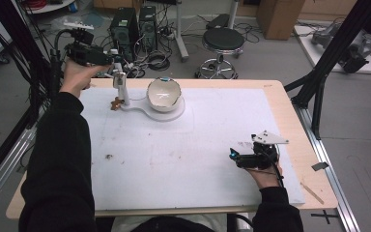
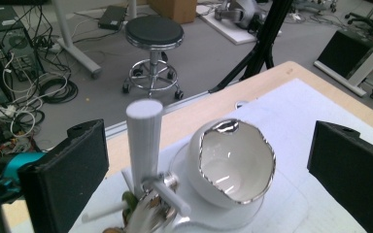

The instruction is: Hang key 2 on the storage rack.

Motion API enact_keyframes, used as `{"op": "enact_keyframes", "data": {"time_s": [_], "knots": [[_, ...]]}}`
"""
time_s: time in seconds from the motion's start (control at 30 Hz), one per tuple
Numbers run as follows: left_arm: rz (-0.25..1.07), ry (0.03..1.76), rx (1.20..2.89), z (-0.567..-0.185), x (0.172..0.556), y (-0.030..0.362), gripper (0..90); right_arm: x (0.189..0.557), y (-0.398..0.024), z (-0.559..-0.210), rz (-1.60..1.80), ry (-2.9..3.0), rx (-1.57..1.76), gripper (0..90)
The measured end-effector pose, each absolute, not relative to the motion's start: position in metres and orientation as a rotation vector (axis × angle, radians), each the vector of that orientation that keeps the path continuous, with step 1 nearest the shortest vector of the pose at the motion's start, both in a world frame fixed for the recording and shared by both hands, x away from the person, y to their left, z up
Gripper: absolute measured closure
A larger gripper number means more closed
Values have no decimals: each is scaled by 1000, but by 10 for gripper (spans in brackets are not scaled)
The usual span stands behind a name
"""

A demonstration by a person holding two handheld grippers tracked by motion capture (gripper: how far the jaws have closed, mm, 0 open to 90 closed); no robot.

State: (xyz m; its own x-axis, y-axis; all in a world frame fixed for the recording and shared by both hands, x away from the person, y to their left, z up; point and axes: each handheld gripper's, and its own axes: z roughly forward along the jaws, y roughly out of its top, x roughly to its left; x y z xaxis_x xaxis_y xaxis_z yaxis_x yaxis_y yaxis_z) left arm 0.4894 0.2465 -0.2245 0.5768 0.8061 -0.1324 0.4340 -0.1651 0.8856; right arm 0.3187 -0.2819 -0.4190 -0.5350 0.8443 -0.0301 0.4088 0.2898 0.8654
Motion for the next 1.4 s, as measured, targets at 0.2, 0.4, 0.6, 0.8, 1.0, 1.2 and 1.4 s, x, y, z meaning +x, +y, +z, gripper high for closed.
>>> {"op": "enact_keyframes", "data": {"time_s": [0.2,0.4,0.6,0.8,1.0,1.2,1.4], "knots": [[419,1006,1810,-234,477,253,16,318,-283,-419,1174,2074,1124,8],[429,986,1831,-242,466,256,17,318,-282,-419,1168,2072,1127,8],[417,976,1860,-253,461,256,17,318,-282,-419,1167,2072,1128,9],[401,965,1887,-264,455,254,16,318,-283,-419,1164,2070,1129,8],[417,917,1875,-270,441,251,17,317,-285,-419,1167,2065,1134,8],[432,907,1883,-275,434,252,17,317,-284,-419,1165,2067,1136,8],[441,915,1918,-285,427,255,17,317,-285,-419,1162,2067,1134,8]]}}
